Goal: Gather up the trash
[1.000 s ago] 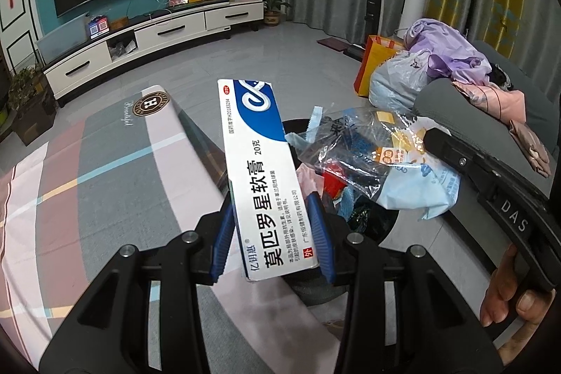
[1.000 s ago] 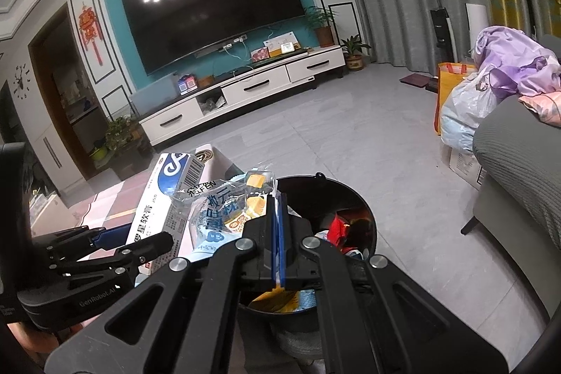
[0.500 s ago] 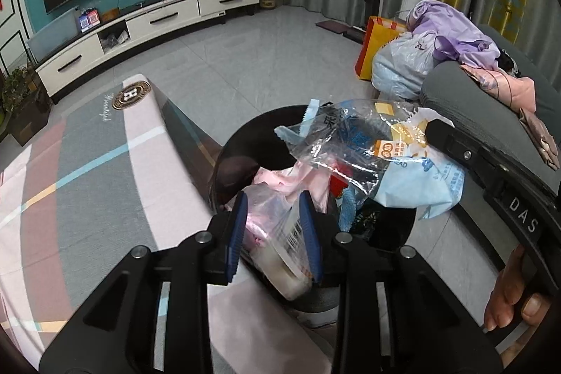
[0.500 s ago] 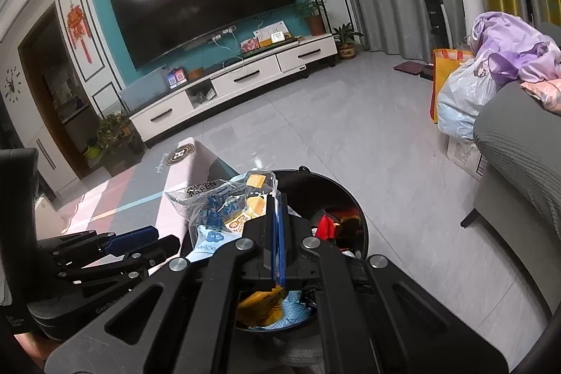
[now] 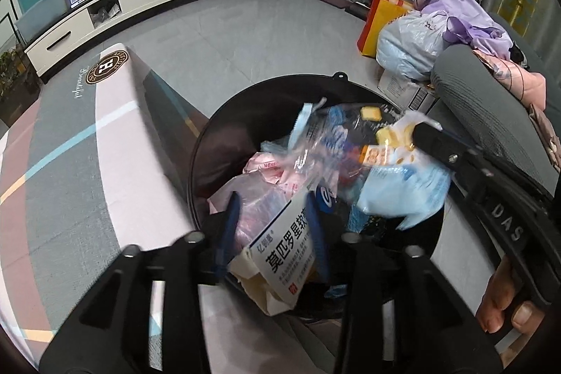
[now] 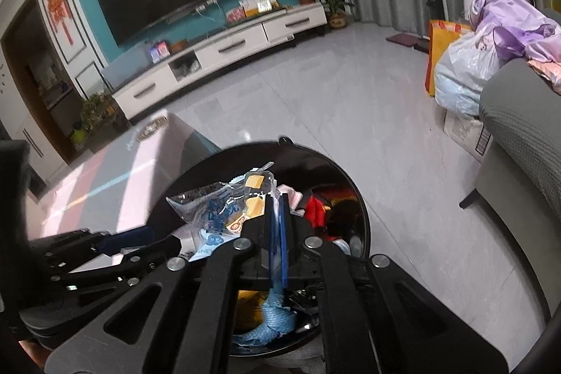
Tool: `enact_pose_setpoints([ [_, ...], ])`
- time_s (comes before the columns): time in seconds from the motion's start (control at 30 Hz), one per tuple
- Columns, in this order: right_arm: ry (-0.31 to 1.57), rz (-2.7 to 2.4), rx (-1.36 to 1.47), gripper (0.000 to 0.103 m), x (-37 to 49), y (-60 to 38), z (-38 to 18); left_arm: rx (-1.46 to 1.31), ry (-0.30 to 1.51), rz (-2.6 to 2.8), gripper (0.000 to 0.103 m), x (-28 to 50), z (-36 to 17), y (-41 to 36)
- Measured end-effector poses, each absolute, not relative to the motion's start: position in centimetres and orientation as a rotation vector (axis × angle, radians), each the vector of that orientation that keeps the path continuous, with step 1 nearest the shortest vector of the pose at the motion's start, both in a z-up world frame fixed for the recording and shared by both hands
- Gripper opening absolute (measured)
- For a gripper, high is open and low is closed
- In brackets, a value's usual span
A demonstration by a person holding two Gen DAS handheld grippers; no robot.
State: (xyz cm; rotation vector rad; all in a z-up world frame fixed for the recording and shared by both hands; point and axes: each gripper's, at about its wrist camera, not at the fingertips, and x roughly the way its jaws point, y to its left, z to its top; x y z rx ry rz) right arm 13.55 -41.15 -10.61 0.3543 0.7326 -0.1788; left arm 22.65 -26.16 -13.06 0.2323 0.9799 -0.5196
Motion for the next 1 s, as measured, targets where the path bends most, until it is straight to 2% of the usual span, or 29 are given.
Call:
enact_pose_setpoints([
  [0.07,0.752,-0.181,0.368,0.017,13.9,-41.5,-11.2,0.236,0.970,-0.519,0.061,22.5,-13.0,-26.3],
  [0.13,0.760,-0.183,0.381,0.030,13.9,-41.8,-11.5,0.248,0.963,-0.516,0.061,22.4,-13.0,-26.4],
  [0.37,0.772,-0.182,0.405,0.035,13.8,-42.4,-11.9,0.249,0.959,-0.516,0.072,22.3,-12.9,-26.4],
  [0.47,0.775,-0.182,0.400,0.042,13.8,-42.3,-11.7,0.252,0.953,-0.512,0.078,22.2,-12.8,-26.4],
  [0.8,0.788,-0.220,0.371,0.083,12.4,-42.6,-10.3,0.269,0.916,-0.488,0.099,21.5,-11.3,-25.4],
  [0.87,0.793,-0.226,0.370,0.092,11.9,-42.7,-9.9,0.275,0.904,-0.476,0.100,21.2,-10.8,-25.0],
  [0.9,0.800,-0.230,0.371,0.100,11.6,-42.8,-9.7,0.277,0.897,-0.472,0.100,21.0,-10.5,-24.8],
  [1.0,0.825,-0.236,0.368,0.100,10.7,-42.7,-9.1,0.274,0.882,-0.451,0.100,20.2,-9.4,-23.9],
])
